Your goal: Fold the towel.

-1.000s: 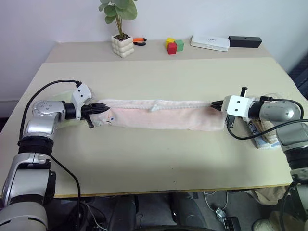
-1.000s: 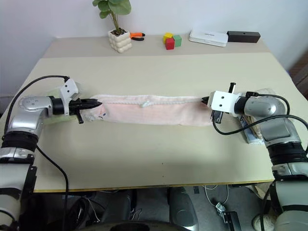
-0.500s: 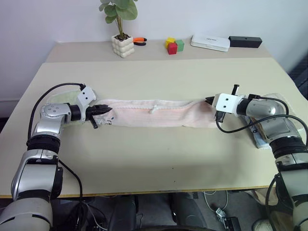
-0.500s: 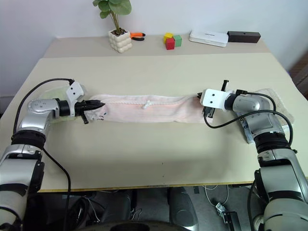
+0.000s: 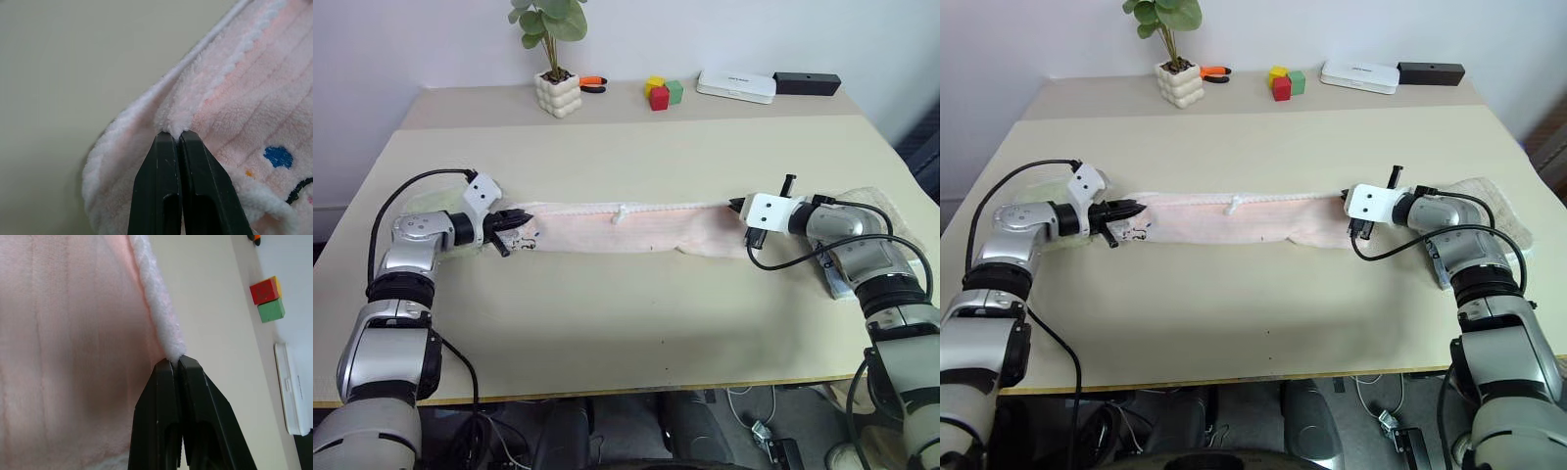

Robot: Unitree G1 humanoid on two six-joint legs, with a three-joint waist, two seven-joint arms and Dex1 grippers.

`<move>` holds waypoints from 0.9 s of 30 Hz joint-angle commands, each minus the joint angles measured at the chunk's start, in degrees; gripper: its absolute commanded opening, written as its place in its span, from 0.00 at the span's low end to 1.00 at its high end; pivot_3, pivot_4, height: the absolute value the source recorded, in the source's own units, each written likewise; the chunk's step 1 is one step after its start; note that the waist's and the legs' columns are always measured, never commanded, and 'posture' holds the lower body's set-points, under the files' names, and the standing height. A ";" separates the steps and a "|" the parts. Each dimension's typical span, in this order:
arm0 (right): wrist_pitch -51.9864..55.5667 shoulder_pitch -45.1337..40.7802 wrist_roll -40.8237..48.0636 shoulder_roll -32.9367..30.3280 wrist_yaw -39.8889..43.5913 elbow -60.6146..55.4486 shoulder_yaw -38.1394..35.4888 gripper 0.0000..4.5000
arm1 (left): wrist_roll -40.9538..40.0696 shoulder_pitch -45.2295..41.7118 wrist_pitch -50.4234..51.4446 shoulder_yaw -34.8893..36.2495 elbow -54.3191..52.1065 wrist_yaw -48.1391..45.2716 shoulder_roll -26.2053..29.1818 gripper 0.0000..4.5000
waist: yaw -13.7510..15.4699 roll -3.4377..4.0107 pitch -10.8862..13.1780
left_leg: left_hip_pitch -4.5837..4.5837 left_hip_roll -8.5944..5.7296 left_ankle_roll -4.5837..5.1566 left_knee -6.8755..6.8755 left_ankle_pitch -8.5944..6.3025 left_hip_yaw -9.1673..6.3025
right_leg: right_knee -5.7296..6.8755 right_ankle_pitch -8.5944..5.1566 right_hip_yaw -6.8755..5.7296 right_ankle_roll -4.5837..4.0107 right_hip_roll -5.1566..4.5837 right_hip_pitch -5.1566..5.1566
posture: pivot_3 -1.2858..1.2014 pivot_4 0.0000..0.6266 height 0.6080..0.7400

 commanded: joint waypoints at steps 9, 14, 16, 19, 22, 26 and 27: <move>1.47 -0.31 -0.64 0.77 -4.31 -0.55 -0.72 0.75 | -1.47 -0.40 3.35 2.26 -1.19 -1.43 -0.01 1.00 | -0.54 0.00 0.00 | 0.00 0.00 0.00 -0.02 0.00 -0.01 | 0.00 0.00 0.00 0.00 0.00 0.00 | 0.52 0.24 1.00; 2.88 -1.09 -2.85 0.66 -8.61 -0.13 -0.63 0.99 | -0.82 -1.70 1.60 3.17 -0.09 1.28 0.49 1.00 | -0.53 0.00 0.00 | 0.01 0.00 0.00 -0.02 0.00 -0.01 | 0.00 0.00 0.00 0.00 0.00 -0.01 | 0.52 0.24 1.00; 3.37 -1.53 -3.65 0.57 -10.35 0.28 -0.73 0.99 | 0.14 -2.55 -0.11 3.39 1.08 3.76 0.83 1.00 | -0.53 0.00 0.00 | 0.00 0.00 0.00 -0.02 0.00 -0.01 | 0.00 0.00 0.00 0.00 0.00 -0.01 | 0.52 0.24 1.00; 3.68 -1.89 -4.33 0.56 -11.37 0.65 -0.53 0.99 | 1.28 -4.11 -2.64 3.57 3.15 7.57 1.25 1.00 | -0.52 0.00 0.00 | 0.00 0.00 0.00 -0.02 0.00 -0.01 | 0.00 0.00 0.00 0.00 0.00 -0.01 | 0.52 0.24 1.00; 3.66 -2.06 -4.39 0.73 -11.48 0.67 -0.40 0.99 | 2.54 -5.59 -4.76 3.29 4.73 10.41 1.60 1.00 | -0.52 0.00 0.00 | 0.00 0.00 0.00 -0.02 0.00 -0.01 | 0.00 0.00 0.00 0.00 0.00 -0.01 | 0.52 0.24 1.00; 3.74 -2.21 -4.51 1.05 -11.70 -0.24 -0.53 0.99 | 3.94 -6.36 -7.00 2.70 6.35 12.45 1.72 1.00 | -0.53 0.00 0.00 | 0.00 0.00 0.00 -0.02 0.00 -0.01 | 0.00 0.00 0.00 0.00 0.00 0.00 | 0.52 0.24 1.00; 4.12 -2.30 -3.99 1.33 -11.67 -0.57 -0.94 0.99 | 3.20 -6.82 -6.17 3.43 6.72 12.15 1.56 1.00 | -0.53 0.00 0.00 | 0.00 0.00 0.00 -0.02 0.00 -0.01 | 0.00 0.00 0.00 0.00 0.00 0.00 | 0.52 0.24 1.00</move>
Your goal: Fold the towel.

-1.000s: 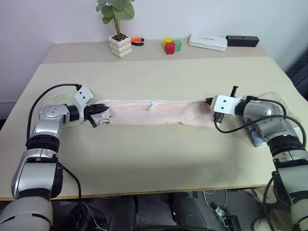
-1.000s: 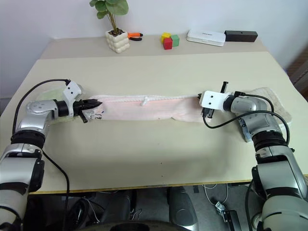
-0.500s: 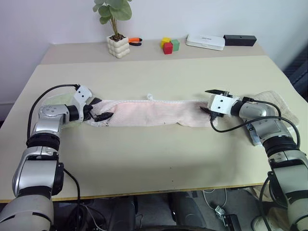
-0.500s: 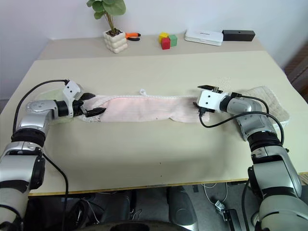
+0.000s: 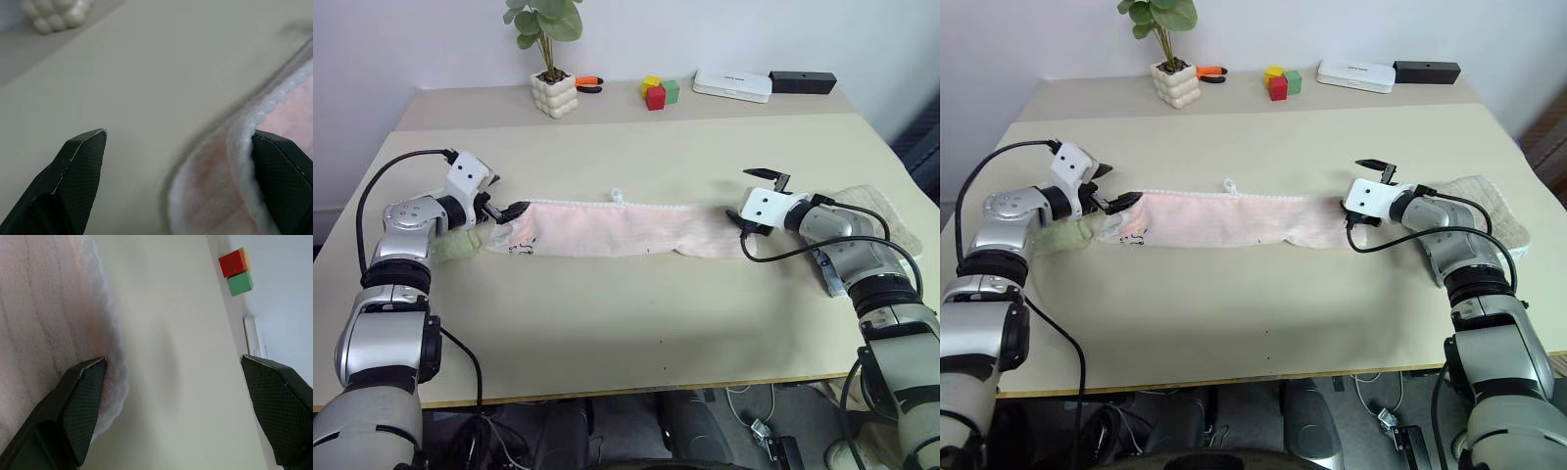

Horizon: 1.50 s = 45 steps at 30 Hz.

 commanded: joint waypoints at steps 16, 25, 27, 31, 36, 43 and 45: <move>1.63 -0.22 2.87 1.10 0.99 -4.11 -1.18 0.99 | -2.63 0.57 10.13 1.89 -4.45 -10.13 1.25 1.00 | -0.06 -0.01 0.01 | 0.00 0.01 0.00 -0.02 0.00 -0.03 | 0.00 0.00 -0.01 0.00 0.02 -0.01 | 0.52 0.24 1.00; 1.67 -0.16 3.08 1.26 1.29 -4.32 -1.08 0.99 | -3.07 -1.33 7.94 3.42 -4.77 -7.91 2.35 1.00 | -0.12 -0.01 0.02 | -0.01 -0.01 0.00 -0.02 0.00 -0.01 | -0.01 0.00 0.00 0.00 -0.01 0.00 | 0.52 0.24 1.00; 1.65 -0.26 3.04 1.33 1.23 -4.20 -1.00 0.99 | -4.22 -1.31 11.75 3.78 -5.55 -9.98 2.50 1.00 | -0.17 -0.01 0.02 | 0.01 0.00 0.00 -0.04 0.00 -0.02 | -0.01 0.00 0.00 0.00 0.01 -0.01 | 0.52 0.24 1.00; 1.66 -0.40 3.06 1.54 1.00 -4.06 -0.98 0.99 | -5.48 -0.35 17.30 4.28 -7.53 -11.97 2.76 1.00 | -0.11 -0.01 0.02 | 0.01 0.00 0.00 -0.03 0.00 -0.02 | -0.01 0.00 0.00 0.00 0.01 0.00 | 0.52 0.24 1.00; 1.63 0.01 3.25 1.47 1.30 -4.49 -1.05 0.99 | -5.68 1.42 23.65 3.43 -11.10 -15.41 5.27 1.00 | -0.24 -0.01 0.02 | 0.00 0.00 0.00 -0.04 0.00 -0.02 | -0.01 0.00 0.00 0.01 0.01 -0.01 | 0.52 0.24 1.00; 1.73 -0.30 3.20 1.34 1.15 -5.16 -1.22 0.99 | -3.17 1.66 16.43 2.95 -9.78 -10.08 5.94 1.00 | 0.04 -0.01 0.02 | 0.00 -0.01 -0.01 -0.02 0.00 -0.02 | -0.01 0.00 0.00 0.00 -0.02 0.01 | 0.52 0.24 1.00; 1.83 -0.31 3.17 1.41 1.11 -5.35 -1.18 0.99 | -1.29 1.82 13.74 1.59 -9.18 -9.45 6.47 1.00 | 0.00 -0.01 0.02 | 0.00 -0.01 0.00 -0.02 0.00 -0.02 | -0.01 0.00 0.00 0.01 -0.02 0.01 | 0.52 0.24 1.00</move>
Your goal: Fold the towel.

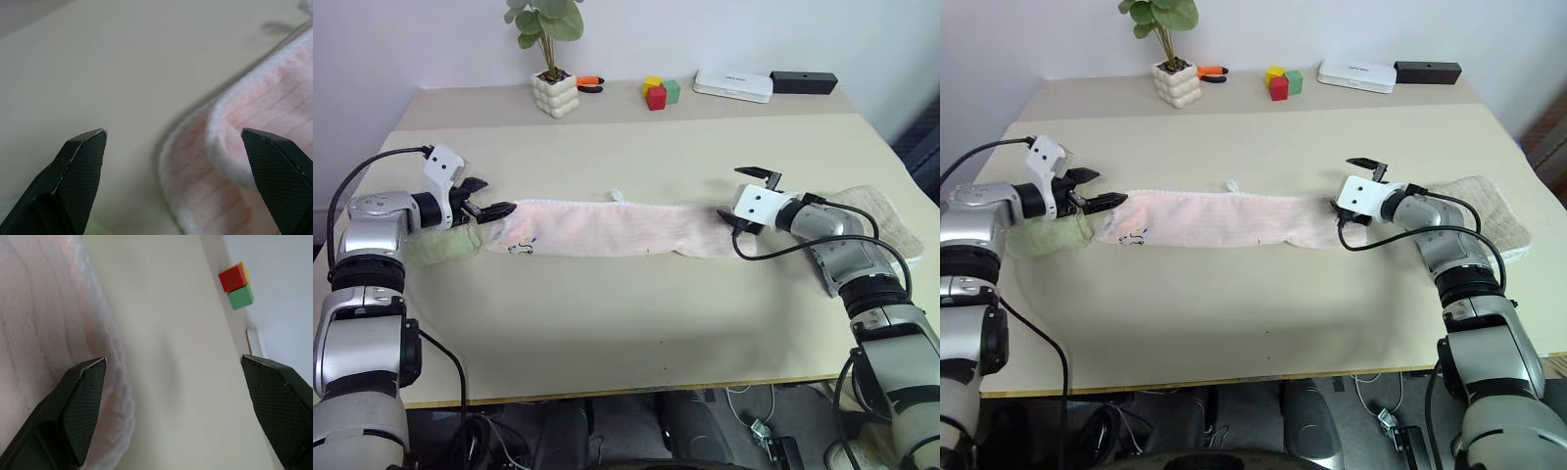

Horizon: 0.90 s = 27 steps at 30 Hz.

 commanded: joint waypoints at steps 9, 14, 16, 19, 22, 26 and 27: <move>0.68 0.35 1.47 0.28 -0.37 -4.81 -1.31 0.99 | 6.54 -3.30 -12.02 -2.20 6.88 6.61 3.06 1.00 | -0.06 0.00 0.00 | 0.02 0.01 0.01 -0.02 0.00 0.00 | 0.01 0.00 0.00 0.00 0.03 -0.02 | 0.52 0.24 1.00; 2.15 1.14 2.01 0.68 -0.26 -7.47 -1.64 0.99 | 5.76 -6.20 -12.22 -1.00 8.99 7.06 3.01 1.00 | 0.08 -0.01 0.00 | -0.02 -0.01 0.00 0.00 0.00 0.00 | 0.00 0.00 0.00 0.00 0.00 -0.01 | 0.52 0.24 1.00; 2.95 1.77 3.07 0.90 -0.07 -8.41 -2.11 0.99 | 5.34 -7.30 -12.34 -0.47 9.22 7.69 2.84 1.00 | 0.02 -0.01 0.00 | -0.02 0.00 0.00 0.00 0.00 0.00 | 0.00 0.00 -0.01 0.00 0.01 -0.01 | 0.52 0.24 1.00; 6.07 2.56 7.13 2.41 0.39 -10.83 -4.16 0.99 | 2.59 -9.95 -8.98 1.91 9.15 7.87 2.17 1.00 | -0.01 -0.02 0.01 | -0.02 0.00 0.00 0.00 0.00 0.00 | 0.00 0.00 -0.01 0.00 0.01 -0.01 | 0.52 0.24 1.00; 12.88 2.89 14.36 5.37 1.59 -16.08 -8.10 0.94 | -1.84 -12.58 -3.77 5.33 7.32 6.49 1.11 0.88 | -0.06 -0.03 0.02 | -0.03 0.00 0.00 -0.01 0.00 -0.01 | 0.00 0.00 -0.01 0.00 0.02 -0.02 | 0.52 0.24 1.00; 27.08 3.33 26.32 12.53 -1.01 -28.36 -14.45 0.57 | -8.52 -11.62 6.85 8.36 -6.53 9.13 -5.38 0.46 | 0.08 -0.02 0.03 | -0.04 0.01 0.00 -0.01 0.00 -0.06 | 0.02 0.00 -0.03 0.01 0.02 -0.01 | 0.52 0.24 1.00; 29.96 3.85 27.70 14.48 -2.54 -31.43 -15.06 0.46 | -9.96 -10.78 10.30 9.11 -10.64 11.51 -7.33 0.35 | 0.20 -0.03 0.02 | -0.08 0.01 0.00 0.01 0.00 -0.09 | 0.02 0.00 -0.06 0.01 0.00 0.00 | 0.52 0.24 1.00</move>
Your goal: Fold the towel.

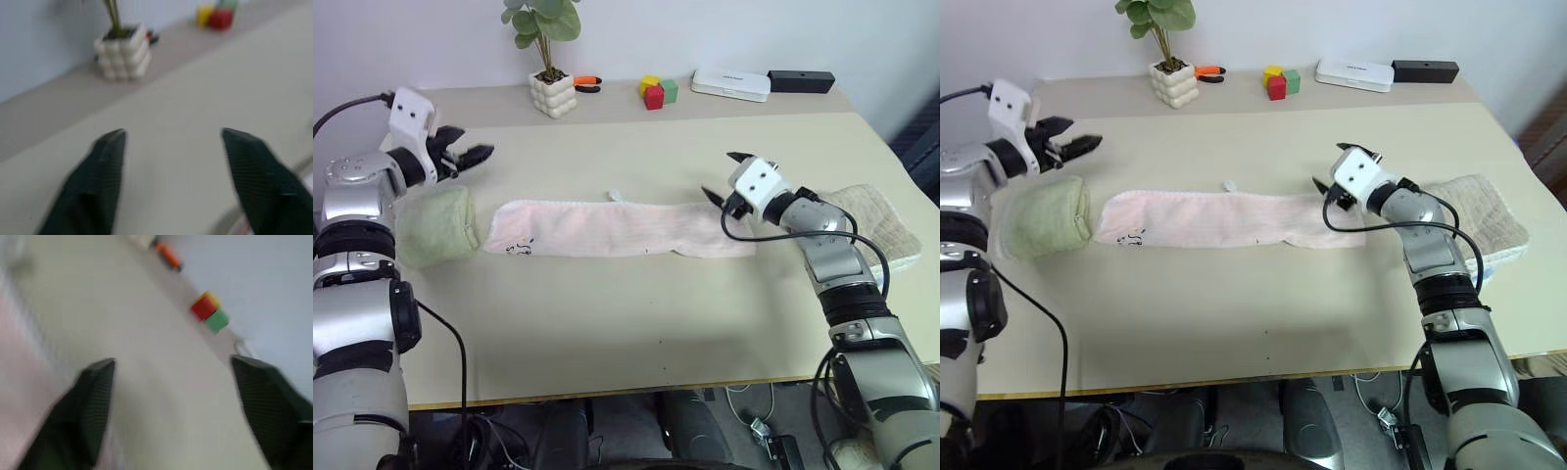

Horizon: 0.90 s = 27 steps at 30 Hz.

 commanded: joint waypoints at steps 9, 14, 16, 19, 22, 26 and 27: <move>21.28 8.91 3.99 19.25 -20.19 -26.44 -0.30 0.00 | -9.79 15.05 28.69 0.56 -47.41 27.02 -24.23 0.00 | 0.24 0.00 -0.02 | -0.14 -0.01 -0.01 0.07 0.01 -0.06 | 0.04 0.01 -0.01 0.01 -0.03 -0.09 | 0.52 0.24 1.00; 24.43 13.09 2.80 24.88 -25.49 -26.10 1.55 0.00 | -6.97 21.43 27.83 -1.21 -50.01 39.88 -36.27 0.00 | 0.47 -0.02 -0.04 | -0.11 -0.02 -0.03 0.05 0.02 -0.06 | 0.01 0.01 -0.01 0.00 -0.02 -0.10 | 0.52 0.24 1.00; 24.41 14.35 2.33 26.92 -27.10 -23.05 2.01 0.00 | -5.78 23.99 25.61 -2.63 -47.71 40.88 -38.42 0.00 | 0.40 0.00 -0.05 | -0.05 -0.02 -0.03 0.01 0.02 -0.03 | 0.00 0.01 0.03 0.00 -0.01 -0.08 | 0.52 0.24 1.00; 21.72 15.25 0.27 26.66 -27.10 -19.22 3.41 0.00 | -2.73 26.03 22.26 -6.03 -44.55 39.39 -37.13 0.00 | 0.44 0.00 -0.05 | -0.03 -0.02 -0.03 0.00 0.02 -0.01 | -0.01 0.01 0.03 0.00 0.01 -0.07 | 0.52 0.24 1.00; 19.19 15.17 -1.68 24.93 -28.33 -14.30 2.55 0.00 | -1.29 26.53 16.79 -5.16 -38.35 37.94 -33.54 0.00 | 0.44 0.00 -0.05 | -0.03 -0.03 -0.04 0.00 0.02 -0.01 | -0.02 0.01 0.03 0.00 0.01 -0.07 | 0.52 0.24 1.00; 14.65 15.02 -3.86 21.18 -27.61 -10.61 2.45 0.00 | -0.12 26.36 9.48 -4.16 -31.50 35.64 -28.03 0.00 | 0.47 0.00 -0.05 | -0.03 -0.03 -0.04 -0.01 0.02 -0.01 | -0.04 0.01 0.02 -0.01 0.01 -0.07 | 0.52 0.24 1.00; 13.59 15.02 -4.13 20.31 -27.20 -10.06 2.41 0.00 | -0.10 26.16 7.83 -3.66 -29.96 35.10 -26.82 0.00 | 0.48 0.00 -0.05 | -0.03 -0.03 -0.04 -0.01 0.02 -0.01 | -0.05 0.01 0.02 -0.01 0.01 -0.06 | 0.52 0.24 1.00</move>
